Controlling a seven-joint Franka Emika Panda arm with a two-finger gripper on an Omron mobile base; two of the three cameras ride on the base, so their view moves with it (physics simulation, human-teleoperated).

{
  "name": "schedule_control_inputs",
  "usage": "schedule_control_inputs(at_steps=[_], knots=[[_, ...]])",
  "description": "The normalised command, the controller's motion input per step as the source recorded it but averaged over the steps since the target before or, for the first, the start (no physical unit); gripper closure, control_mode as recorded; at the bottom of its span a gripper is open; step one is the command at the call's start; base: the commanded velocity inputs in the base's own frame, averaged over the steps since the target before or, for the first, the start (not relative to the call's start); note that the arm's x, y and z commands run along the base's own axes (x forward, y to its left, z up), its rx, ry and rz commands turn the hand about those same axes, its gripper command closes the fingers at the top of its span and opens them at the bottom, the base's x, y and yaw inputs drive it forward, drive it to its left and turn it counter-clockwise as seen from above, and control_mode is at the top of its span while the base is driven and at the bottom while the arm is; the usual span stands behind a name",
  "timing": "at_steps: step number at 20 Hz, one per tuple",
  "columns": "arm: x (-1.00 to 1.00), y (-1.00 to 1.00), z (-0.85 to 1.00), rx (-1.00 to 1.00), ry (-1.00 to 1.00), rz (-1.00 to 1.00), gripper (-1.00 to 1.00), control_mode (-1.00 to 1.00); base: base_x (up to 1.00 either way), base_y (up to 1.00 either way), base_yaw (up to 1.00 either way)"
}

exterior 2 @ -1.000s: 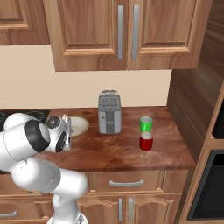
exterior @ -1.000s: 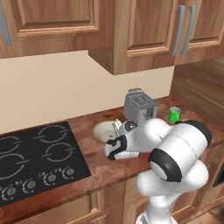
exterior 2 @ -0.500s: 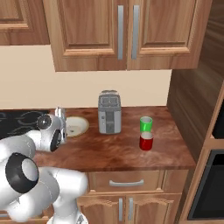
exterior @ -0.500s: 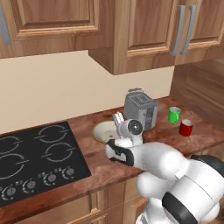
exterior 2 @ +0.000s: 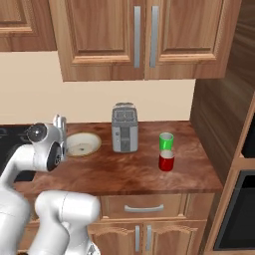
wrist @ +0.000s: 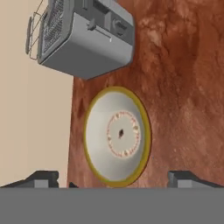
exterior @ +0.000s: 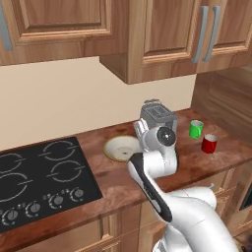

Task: Clear the mugs and bowl far away from the sink.

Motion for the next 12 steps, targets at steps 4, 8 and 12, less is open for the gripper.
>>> schedule_control_inputs(at_steps=[4, 8, 12], knots=[[-1.00, 0.00, 0.39, 0.00, 0.00, 0.01, -1.00, -1.00, 0.00, 0.00, 0.00], [-1.00, -0.14, 0.34, 0.01, 0.00, 0.01, -1.00, -1.00, 0.00, 0.00, 0.00], [-0.98, -0.71, 0.55, 0.19, 0.04, 0.00, -1.00, -1.00, 0.00, 0.00, 0.00]])
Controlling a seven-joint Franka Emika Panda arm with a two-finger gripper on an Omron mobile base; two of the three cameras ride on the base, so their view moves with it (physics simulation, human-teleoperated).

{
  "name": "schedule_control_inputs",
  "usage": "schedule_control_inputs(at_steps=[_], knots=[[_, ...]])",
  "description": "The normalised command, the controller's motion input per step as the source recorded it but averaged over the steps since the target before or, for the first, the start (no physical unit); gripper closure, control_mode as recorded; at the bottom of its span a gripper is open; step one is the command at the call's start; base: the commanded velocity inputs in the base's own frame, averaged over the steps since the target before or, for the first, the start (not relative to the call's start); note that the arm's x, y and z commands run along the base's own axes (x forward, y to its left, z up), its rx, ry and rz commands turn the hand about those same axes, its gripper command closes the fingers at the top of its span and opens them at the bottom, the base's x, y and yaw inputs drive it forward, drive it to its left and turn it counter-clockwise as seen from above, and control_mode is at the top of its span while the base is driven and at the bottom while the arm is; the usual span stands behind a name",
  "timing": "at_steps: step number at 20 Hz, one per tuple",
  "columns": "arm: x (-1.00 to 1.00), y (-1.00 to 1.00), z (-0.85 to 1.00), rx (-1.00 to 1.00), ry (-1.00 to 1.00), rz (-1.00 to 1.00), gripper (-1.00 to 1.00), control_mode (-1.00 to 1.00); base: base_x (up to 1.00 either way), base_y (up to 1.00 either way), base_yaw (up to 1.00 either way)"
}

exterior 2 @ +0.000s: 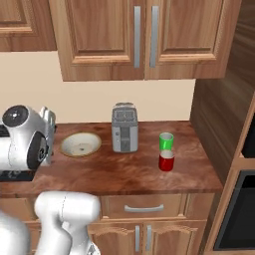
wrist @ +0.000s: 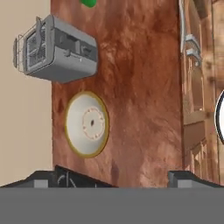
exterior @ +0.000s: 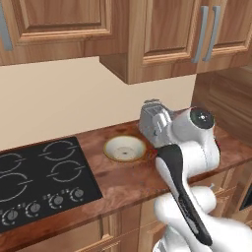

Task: Clear the mugs and bowl far away from the sink.

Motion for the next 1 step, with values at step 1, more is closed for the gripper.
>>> schedule_control_inputs(at_steps=[1], knots=[[-1.00, -0.99, 0.56, 0.27, 0.09, 0.00, -1.00, -1.00, 0.00, 0.00, 0.00]])
